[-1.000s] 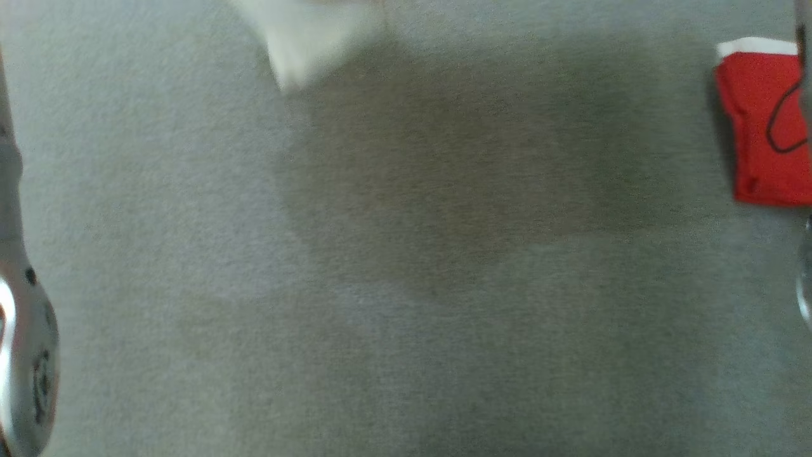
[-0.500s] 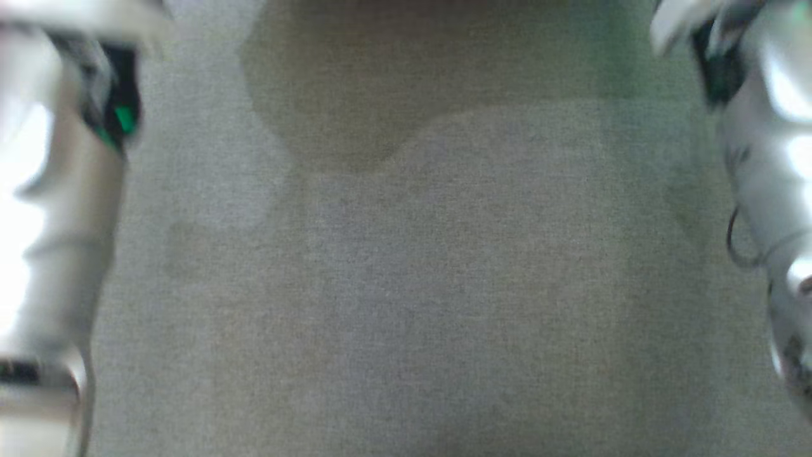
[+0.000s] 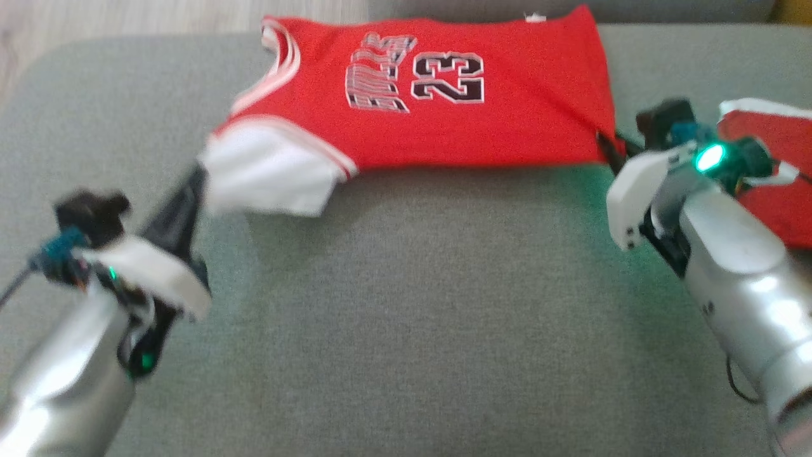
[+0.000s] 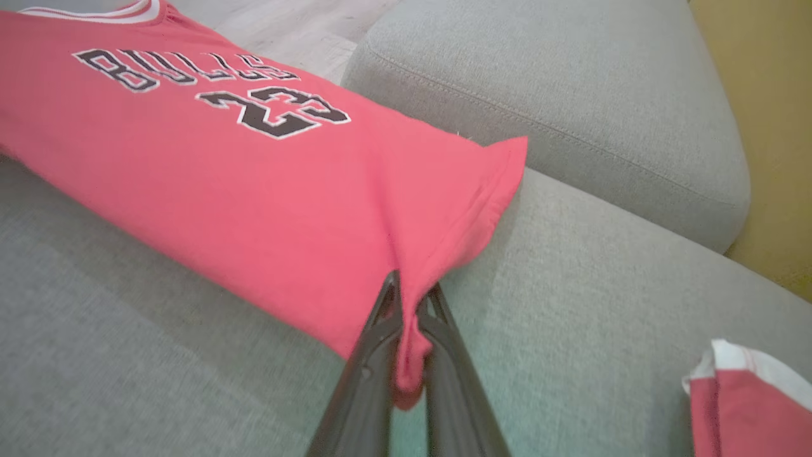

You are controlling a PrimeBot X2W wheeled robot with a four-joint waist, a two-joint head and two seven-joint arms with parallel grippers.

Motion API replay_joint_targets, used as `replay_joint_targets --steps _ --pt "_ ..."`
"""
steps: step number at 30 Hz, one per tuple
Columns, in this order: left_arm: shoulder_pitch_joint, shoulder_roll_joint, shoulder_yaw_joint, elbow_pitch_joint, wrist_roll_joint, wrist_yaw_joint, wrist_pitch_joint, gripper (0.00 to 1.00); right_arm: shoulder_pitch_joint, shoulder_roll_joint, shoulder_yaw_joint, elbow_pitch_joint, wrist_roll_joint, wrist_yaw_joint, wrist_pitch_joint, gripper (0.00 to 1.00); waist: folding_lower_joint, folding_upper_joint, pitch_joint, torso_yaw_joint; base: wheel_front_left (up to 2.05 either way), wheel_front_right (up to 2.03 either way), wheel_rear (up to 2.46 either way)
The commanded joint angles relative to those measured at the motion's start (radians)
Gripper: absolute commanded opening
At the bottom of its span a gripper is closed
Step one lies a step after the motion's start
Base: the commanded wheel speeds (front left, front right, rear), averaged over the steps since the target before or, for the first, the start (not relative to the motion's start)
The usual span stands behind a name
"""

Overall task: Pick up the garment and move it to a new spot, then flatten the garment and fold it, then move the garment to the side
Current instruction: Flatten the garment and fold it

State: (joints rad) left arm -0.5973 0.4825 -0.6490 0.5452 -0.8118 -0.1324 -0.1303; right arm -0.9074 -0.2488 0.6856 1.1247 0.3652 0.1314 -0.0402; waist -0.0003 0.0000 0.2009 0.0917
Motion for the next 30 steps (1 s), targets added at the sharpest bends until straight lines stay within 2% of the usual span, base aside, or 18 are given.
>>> replay_joint_targets --steps 1,10,18,30 --pt "0.012 0.091 0.006 -0.08 -0.036 0.002 0.03 0.0 0.025 -0.033 0.053 -0.066 0.054 -0.001 0.021 0.0 0.0003 0.0 -0.047 -0.003 0.0 0.0 0.0" --pt "0.2 0.243 -0.069 -0.326 -0.186 0.002 0.183 0.0 0.151 -0.184 0.242 -0.276 0.282 -0.001 0.084 0.0 0.0003 0.0 -0.136 -0.006 0.0 0.0 0.0" --pt "0.314 0.331 -0.073 -0.491 -0.265 0.032 0.257 0.0 0.225 -0.253 0.339 -0.38 0.414 -0.001 0.127 0.0 0.0003 0.0 -0.189 -0.017 0.0 0.0 0.0" --pt "0.323 0.359 -0.043 -0.566 -0.283 0.088 0.259 0.0 0.209 -0.288 0.357 -0.428 0.469 -0.001 0.135 0.0 0.0003 0.0 -0.159 -0.037 0.0 0.0 0.0"
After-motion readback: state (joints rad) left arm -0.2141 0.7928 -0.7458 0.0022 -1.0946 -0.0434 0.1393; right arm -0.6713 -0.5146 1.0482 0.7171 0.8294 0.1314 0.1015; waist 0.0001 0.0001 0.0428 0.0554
